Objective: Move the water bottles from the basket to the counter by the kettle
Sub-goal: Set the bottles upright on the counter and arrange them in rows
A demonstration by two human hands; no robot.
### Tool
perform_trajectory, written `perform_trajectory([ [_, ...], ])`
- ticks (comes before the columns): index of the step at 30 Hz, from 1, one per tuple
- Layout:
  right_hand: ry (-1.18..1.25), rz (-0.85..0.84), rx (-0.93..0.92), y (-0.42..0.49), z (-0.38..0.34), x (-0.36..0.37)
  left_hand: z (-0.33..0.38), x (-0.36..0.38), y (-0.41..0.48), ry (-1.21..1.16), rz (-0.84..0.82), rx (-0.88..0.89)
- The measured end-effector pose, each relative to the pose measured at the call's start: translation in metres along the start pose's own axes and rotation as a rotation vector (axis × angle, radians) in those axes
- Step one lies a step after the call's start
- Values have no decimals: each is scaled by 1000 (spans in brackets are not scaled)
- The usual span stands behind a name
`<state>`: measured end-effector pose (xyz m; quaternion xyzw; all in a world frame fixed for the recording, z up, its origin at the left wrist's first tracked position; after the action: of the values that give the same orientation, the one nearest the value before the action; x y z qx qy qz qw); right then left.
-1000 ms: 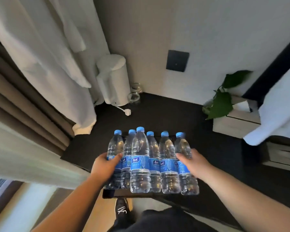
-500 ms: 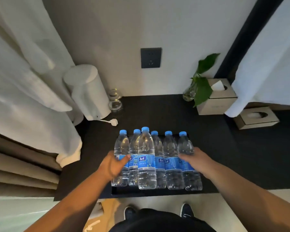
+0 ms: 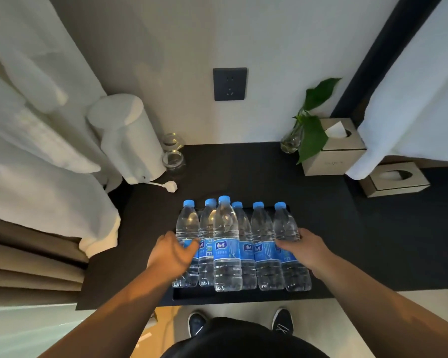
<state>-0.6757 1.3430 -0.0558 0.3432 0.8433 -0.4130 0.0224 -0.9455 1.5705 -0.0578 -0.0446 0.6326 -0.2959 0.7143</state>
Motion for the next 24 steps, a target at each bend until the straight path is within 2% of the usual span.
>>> perform_trajectory([
  [7, -94, 1, 15, 10, 2, -3, 3, 0, -3, -7, -30, -38],
  [13, -194, 56, -52, 11, 5, 1, 3, 12, -16, -44, 36, -53],
  [19, -379, 252, -87, 5, -2, 18, -2, 6, -13, -78, 9, 7],
  [24, -545, 354, -161, -2, -29, 42, -3, -14, 4, -176, 77, 85],
])
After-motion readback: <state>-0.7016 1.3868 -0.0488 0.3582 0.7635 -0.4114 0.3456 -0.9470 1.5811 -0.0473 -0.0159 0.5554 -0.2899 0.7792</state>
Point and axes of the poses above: each hand's wrist, its own y-axis towards the middle knuckle, its own x-axis out of the palm, z = x × y, the point moved 1 cm from there along y, towards the middle knuckle, and after that the axes turned 11 degrees about y, right-handed, at the moved point
